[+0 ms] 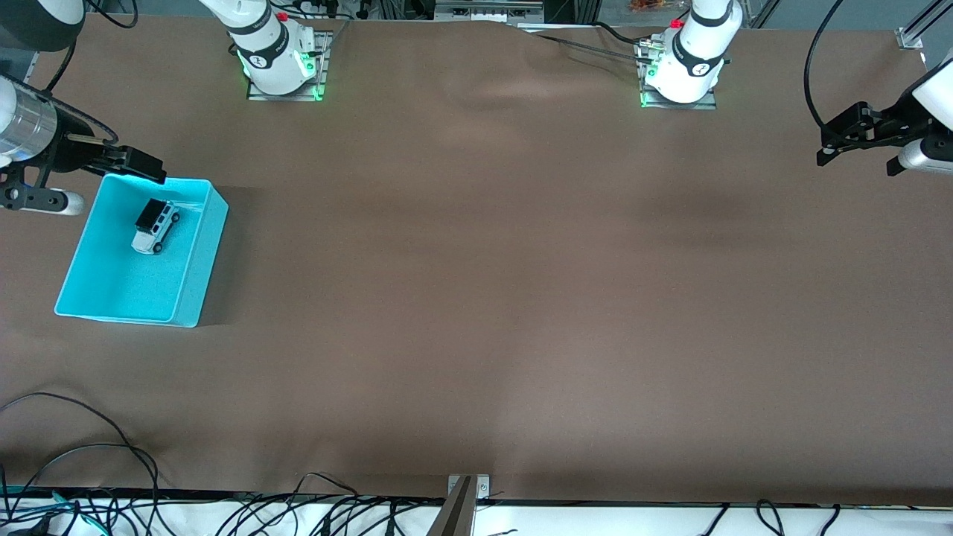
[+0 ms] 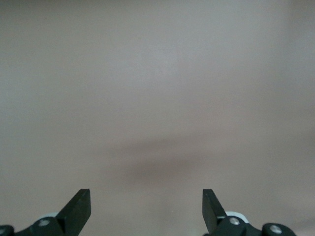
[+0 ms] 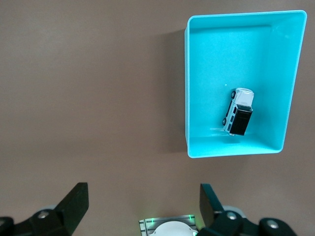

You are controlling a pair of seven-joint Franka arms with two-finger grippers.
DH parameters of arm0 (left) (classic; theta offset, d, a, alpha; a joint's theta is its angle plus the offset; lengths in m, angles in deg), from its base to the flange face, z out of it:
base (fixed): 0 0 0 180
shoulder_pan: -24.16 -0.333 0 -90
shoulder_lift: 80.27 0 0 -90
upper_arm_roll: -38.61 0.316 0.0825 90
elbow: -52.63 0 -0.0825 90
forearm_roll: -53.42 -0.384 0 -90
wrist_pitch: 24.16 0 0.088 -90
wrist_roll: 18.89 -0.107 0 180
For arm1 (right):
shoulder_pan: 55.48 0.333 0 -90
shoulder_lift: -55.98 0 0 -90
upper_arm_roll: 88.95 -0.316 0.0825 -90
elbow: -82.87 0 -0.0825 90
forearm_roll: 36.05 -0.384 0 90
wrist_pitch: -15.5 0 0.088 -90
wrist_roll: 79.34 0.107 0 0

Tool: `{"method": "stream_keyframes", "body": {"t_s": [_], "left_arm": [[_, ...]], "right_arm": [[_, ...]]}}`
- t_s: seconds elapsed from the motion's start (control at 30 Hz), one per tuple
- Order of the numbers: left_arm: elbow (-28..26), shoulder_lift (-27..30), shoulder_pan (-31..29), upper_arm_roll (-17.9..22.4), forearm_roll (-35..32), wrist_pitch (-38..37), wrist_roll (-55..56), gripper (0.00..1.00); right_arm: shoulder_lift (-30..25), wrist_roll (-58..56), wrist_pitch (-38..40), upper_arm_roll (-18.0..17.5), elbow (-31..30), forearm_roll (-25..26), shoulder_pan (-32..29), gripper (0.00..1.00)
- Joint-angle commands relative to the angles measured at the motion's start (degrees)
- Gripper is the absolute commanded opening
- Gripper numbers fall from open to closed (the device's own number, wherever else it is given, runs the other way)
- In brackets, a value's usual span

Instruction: Wind and store white jeep toy

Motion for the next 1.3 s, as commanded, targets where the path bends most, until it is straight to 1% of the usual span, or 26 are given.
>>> {"method": "stream_keyframes", "body": {"t_s": [0.0, 0.3, 0.83, 1.1, 1.27], "left_arm": [[2.0, -0.7, 0.2, -0.1, -0.9, -1.3, 0.4, 1.0], [2.0, -0.7, 0.2, -0.1, -0.9, -1.3, 0.4, 1.0], [2.0, -0.7, 0.3, -0.2, -0.8, -1.3, 0.5, 1.0], [2.0, -0.7, 0.3, -0.2, -0.8, -1.3, 0.5, 1.0], [2.0, -0.7, 0.3, -0.2, -0.8, -1.3, 0.5, 1.0]], "right_arm": [[-1.1, -0.1, -1.5, 0.0, -1.6, 1.1, 0.0, 1.0], [-2.2, -4.9, -4.9, 0.0, -3.9, 1.1, 0.0, 1.0], [-2.2, -4.9, -4.0, 0.1, -3.5, 0.7, -0.2, 1.0], [-2.5, -5.0, -2.6, 0.1, -2.2, 0.6, -0.2, 1.0], [-3.0, -7.4, -1.7, 0.2, -1.3, 0.7, -0.2, 1.0]]}}
